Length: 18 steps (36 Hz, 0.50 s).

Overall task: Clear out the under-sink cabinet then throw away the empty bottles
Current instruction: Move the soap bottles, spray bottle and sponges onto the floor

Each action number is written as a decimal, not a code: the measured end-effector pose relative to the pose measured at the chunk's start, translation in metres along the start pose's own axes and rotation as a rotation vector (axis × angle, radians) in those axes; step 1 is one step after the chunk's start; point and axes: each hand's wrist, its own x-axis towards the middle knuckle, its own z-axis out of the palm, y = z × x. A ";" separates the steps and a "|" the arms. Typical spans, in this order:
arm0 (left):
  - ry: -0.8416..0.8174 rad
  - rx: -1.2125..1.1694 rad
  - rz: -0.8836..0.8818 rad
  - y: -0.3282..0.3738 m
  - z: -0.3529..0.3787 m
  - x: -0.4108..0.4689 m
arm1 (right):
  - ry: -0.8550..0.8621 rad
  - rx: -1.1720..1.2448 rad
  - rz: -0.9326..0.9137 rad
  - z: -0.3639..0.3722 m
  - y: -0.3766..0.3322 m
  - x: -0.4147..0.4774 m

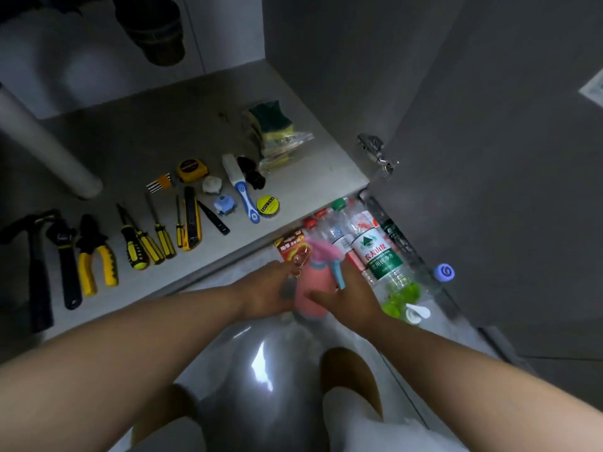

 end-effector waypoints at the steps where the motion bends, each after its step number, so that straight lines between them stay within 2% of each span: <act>1: 0.012 0.091 -0.030 -0.004 -0.004 0.000 | 0.002 -0.066 -0.008 0.007 0.007 0.004; 3: 0.020 0.180 -0.102 -0.014 -0.008 0.003 | 0.019 -0.162 -0.030 0.019 0.015 0.013; 5: 0.040 0.139 -0.157 -0.018 -0.011 0.004 | 0.045 -0.176 -0.023 0.029 0.019 0.021; 12: 0.097 -0.463 -0.091 -0.009 -0.010 0.013 | 0.110 -0.119 -0.032 0.039 0.028 0.026; 14: 0.127 -0.573 -0.087 0.004 -0.010 0.019 | 0.105 -0.105 -0.052 0.034 0.031 0.023; 16: 0.134 -0.652 -0.166 0.016 -0.009 0.024 | 0.049 -0.137 -0.079 0.026 0.033 0.019; 18: 0.126 -0.635 -0.238 0.022 -0.006 0.030 | -0.041 -0.160 -0.112 0.014 0.033 0.015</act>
